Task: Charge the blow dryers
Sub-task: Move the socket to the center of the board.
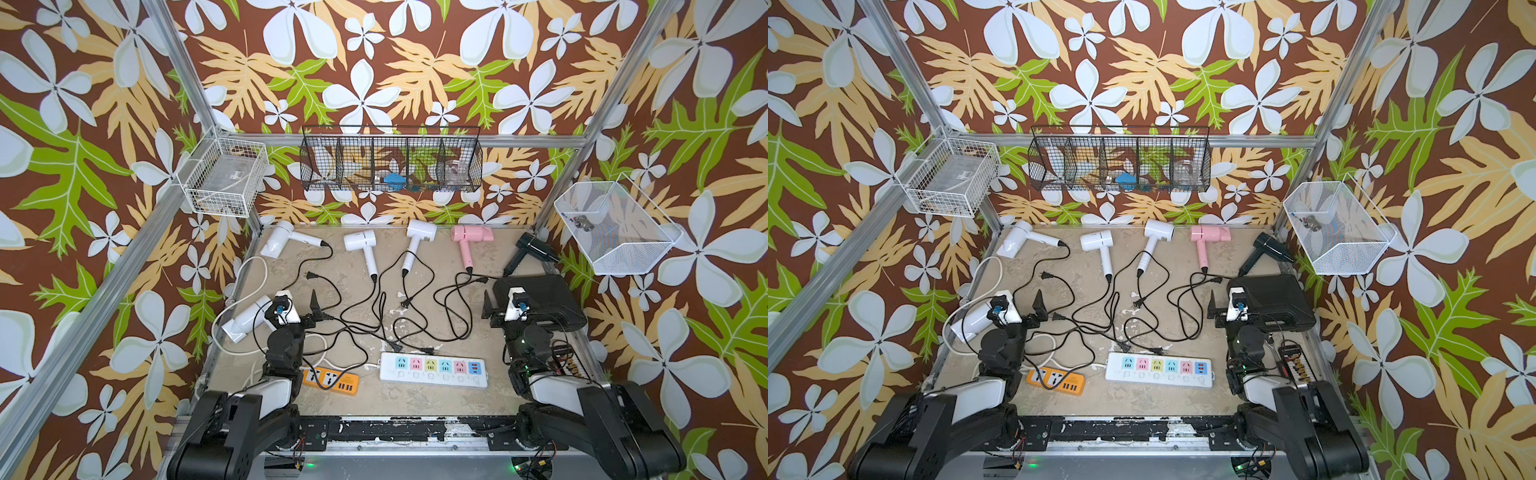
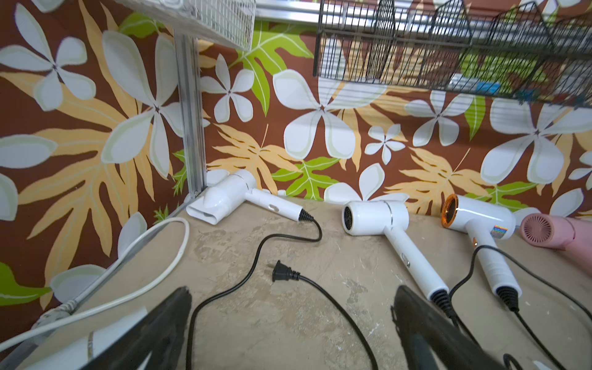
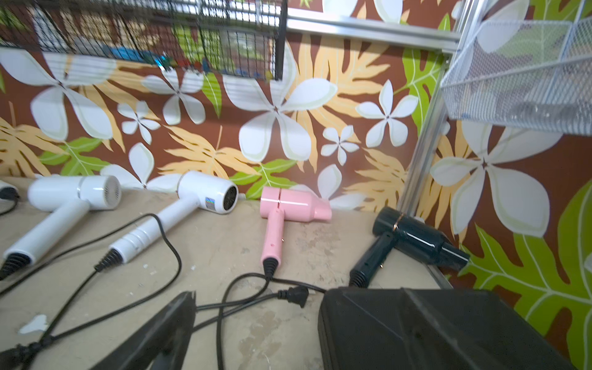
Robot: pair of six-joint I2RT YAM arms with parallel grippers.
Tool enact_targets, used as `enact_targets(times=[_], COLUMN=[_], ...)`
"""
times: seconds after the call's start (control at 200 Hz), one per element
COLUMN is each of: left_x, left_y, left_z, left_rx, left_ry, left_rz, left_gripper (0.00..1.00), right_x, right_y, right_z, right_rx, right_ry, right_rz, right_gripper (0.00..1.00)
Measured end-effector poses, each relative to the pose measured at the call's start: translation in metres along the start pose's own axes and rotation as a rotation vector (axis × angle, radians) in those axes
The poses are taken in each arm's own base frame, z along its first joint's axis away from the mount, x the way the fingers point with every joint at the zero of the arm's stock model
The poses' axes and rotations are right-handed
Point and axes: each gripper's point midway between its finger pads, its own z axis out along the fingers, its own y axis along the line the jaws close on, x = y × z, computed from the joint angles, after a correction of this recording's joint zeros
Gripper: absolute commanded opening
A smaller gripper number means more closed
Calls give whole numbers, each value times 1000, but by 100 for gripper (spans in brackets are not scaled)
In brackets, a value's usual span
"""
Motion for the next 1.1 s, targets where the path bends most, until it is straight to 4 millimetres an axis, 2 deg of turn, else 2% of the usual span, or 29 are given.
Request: enact_targets(times=[0.125, 0.22, 0.41, 0.626, 0.751, 0.861, 0.981, 1.041, 1.101], left_x=[-34, -45, -49, -41, -30, -14, 1, 6, 9], left_y=[-3, -12, -44, -89, -106, -123, -140, -146, -150], left_z=[-3, -6, -11, -26, -24, -17, -15, -20, -26], left_rx=[10, 69, 250, 453, 511, 567, 642, 685, 723], left_ry=[-83, -98, -26, 125, 216, 327, 426, 454, 467], left_rz=[-108, -208, -404, -491, -482, -471, -474, -478, -487], left_gripper=[100, 100, 100, 100, 100, 100, 100, 100, 100], right_x=[-36, -57, -78, -90, -65, -18, 28, 43, 47], right_y=[1, 3, 9, 24, 32, 39, 43, 45, 52], right_z=[-8, -17, -32, -24, -12, -6, -14, -18, -22], right_rx=[-26, -61, -131, -209, -208, -183, -187, -192, -218], right_ry=[-72, -106, -103, 64, 243, 448, 622, 683, 726], right_rz=[79, 154, 311, 407, 425, 458, 525, 563, 586], right_gripper=[100, 100, 100, 100, 100, 100, 100, 100, 100])
